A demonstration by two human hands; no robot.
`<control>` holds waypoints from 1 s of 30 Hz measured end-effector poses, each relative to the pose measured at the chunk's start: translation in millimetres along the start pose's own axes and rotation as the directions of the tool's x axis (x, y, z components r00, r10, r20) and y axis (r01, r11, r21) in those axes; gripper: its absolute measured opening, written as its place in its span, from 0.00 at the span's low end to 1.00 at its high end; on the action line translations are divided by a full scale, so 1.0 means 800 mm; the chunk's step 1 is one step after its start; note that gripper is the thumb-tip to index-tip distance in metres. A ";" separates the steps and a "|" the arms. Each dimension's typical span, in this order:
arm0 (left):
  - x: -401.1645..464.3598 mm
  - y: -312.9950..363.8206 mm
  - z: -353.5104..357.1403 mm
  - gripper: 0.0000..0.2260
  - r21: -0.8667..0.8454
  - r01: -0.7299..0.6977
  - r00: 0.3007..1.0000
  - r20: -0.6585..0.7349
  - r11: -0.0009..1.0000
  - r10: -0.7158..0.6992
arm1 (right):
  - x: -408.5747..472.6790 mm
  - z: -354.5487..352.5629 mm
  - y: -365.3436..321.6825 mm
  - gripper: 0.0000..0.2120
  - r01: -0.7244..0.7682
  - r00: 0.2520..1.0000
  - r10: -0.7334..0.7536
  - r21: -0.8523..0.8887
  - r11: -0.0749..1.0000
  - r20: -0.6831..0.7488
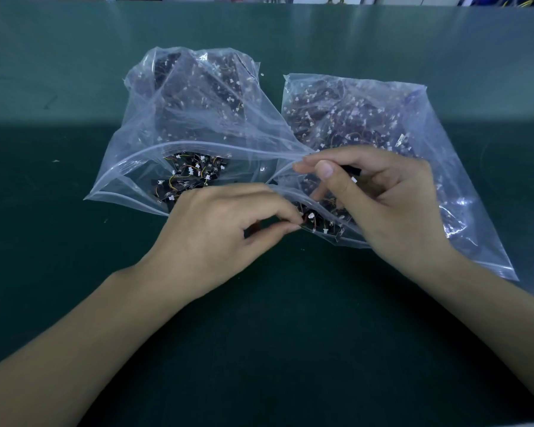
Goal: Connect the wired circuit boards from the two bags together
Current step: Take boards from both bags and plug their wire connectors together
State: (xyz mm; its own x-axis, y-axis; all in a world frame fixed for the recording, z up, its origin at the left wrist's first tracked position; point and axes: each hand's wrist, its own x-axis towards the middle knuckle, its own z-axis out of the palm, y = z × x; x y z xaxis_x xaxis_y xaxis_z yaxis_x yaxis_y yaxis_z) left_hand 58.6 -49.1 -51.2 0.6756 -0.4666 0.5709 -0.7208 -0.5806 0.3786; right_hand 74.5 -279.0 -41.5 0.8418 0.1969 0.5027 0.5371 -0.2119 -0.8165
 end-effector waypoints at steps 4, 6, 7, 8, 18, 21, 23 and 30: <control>0.002 0.001 -0.003 0.04 0.198 -0.025 0.995 -0.089 0.980 0.044 | 0.000 0.000 0.002 0.07 -0.002 1.000 0.002 -0.010 1.000 0.003; 0.002 0.005 -0.003 0.05 0.266 -0.042 0.990 -0.119 0.963 0.076 | 0.000 0.000 0.003 0.07 -0.001 1.000 0.002 -0.012 1.000 0.005; 0.002 0.008 -0.004 0.05 0.292 -0.046 0.989 -0.123 0.955 0.085 | 0.000 0.000 0.004 0.07 0.002 1.000 -0.002 -0.012 1.000 0.007; 0.002 0.010 -0.004 0.05 0.326 -0.043 0.989 -0.119 0.944 0.086 | 0.000 0.000 0.004 0.07 0.005 1.000 -0.005 -0.013 1.000 0.010; 0.002 0.026 0.003 0.08 0.628 -0.013 0.986 0.136 0.778 -0.094 | -0.001 0.002 0.007 0.07 -0.022 0.999 0.023 -0.043 0.999 0.033; 0.001 0.024 0.002 0.09 0.582 -0.014 0.992 0.108 0.813 -0.060 | -0.001 0.002 0.007 0.07 -0.026 0.999 0.028 -0.055 0.998 0.039; 0.002 0.025 0.002 0.06 0.548 -0.020 0.995 0.090 0.836 -0.035 | -0.002 0.003 0.008 0.07 -0.032 0.998 0.035 -0.064 0.997 0.047; 0.005 0.025 0.008 0.04 0.552 -0.029 0.995 0.097 0.833 -0.029 | -0.005 0.003 0.007 0.07 -0.026 0.997 0.032 -0.070 0.997 0.077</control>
State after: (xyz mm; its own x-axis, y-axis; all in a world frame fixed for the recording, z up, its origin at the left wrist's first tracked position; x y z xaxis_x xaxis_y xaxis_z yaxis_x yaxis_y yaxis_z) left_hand 48.0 -67.1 -45.9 0.7083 -0.5120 0.4860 -0.5350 -0.8385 -0.1035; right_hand 73.9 -278.5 -48.5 0.8517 0.2632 0.4532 0.5173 -0.2835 -0.8075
